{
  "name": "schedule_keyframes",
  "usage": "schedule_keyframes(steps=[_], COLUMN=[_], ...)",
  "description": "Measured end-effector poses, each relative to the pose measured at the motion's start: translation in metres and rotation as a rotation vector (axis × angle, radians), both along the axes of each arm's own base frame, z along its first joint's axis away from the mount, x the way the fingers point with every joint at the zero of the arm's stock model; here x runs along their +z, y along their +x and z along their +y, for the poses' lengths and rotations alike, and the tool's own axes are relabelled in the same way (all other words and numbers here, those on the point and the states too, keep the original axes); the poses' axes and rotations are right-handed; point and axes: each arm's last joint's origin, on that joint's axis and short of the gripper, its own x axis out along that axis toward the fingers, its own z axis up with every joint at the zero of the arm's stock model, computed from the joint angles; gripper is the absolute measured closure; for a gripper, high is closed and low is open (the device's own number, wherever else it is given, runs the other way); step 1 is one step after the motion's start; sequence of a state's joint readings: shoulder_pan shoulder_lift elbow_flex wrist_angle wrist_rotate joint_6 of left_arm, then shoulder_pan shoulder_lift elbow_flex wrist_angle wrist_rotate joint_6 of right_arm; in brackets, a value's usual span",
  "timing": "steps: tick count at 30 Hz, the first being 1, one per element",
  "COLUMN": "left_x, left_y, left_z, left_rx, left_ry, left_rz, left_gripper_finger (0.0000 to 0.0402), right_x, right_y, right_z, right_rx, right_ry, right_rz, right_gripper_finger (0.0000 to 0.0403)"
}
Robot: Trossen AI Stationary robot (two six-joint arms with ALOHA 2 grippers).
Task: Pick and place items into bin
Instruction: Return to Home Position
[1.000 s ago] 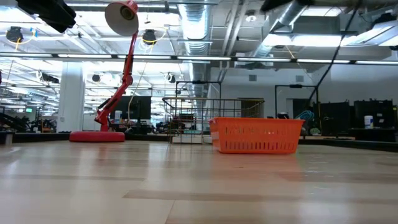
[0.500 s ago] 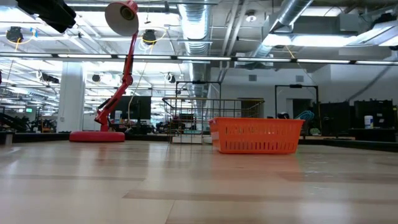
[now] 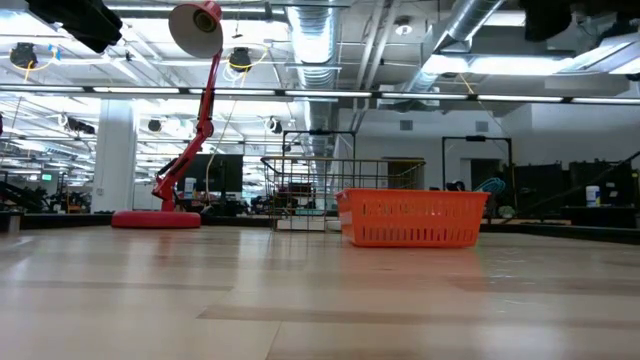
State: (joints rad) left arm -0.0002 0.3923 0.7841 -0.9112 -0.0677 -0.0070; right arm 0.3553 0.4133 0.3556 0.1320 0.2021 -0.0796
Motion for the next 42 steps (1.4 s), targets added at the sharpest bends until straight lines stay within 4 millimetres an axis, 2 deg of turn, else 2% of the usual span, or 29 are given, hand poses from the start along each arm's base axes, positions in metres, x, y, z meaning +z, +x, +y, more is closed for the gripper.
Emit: schedule_keyframes(steps=[3,5,13,17,24,32,42], left_x=[0.0,0.0,0.0,0.0,0.0,0.0,0.0], left_y=[0.0,0.0,0.0,0.0,0.0,0.0,0.0], left_z=[0.0,0.0,0.0,0.0,0.0,0.0,0.0], left_rx=[-0.003,-0.003,-0.005,0.0,-0.002,0.0,-0.003], left_ry=[0.006,0.005,0.007,0.001,0.004,0.0,0.005], left_rz=[0.0,0.001,0.001,0.0,0.001,0.0,0.001], left_gripper_finger=[0.0401,0.0401,0.0401,0.0401,0.0401,0.0401,0.0401], right_x=[-0.015,-0.027,-0.068,-0.079,-0.083,-0.093,-0.097], right_y=[-0.005,-0.007,-0.015,-0.019,-0.026,-0.025,-0.024], right_z=[0.003,0.004,0.0,-0.001,-0.004,-0.004,-0.004], right_rx=[0.157,0.2,0.199,0.199,0.191,0.181,0.19], right_ry=[0.003,0.001,-0.005,0.01,-0.008,-0.141,-0.154], right_rz=[-0.061,-0.063,-0.04,-0.065,-0.069,0.012,0.047], right_gripper_finger=[0.0085,0.0085,0.0085,0.0085,0.0085,0.0085,0.0085])
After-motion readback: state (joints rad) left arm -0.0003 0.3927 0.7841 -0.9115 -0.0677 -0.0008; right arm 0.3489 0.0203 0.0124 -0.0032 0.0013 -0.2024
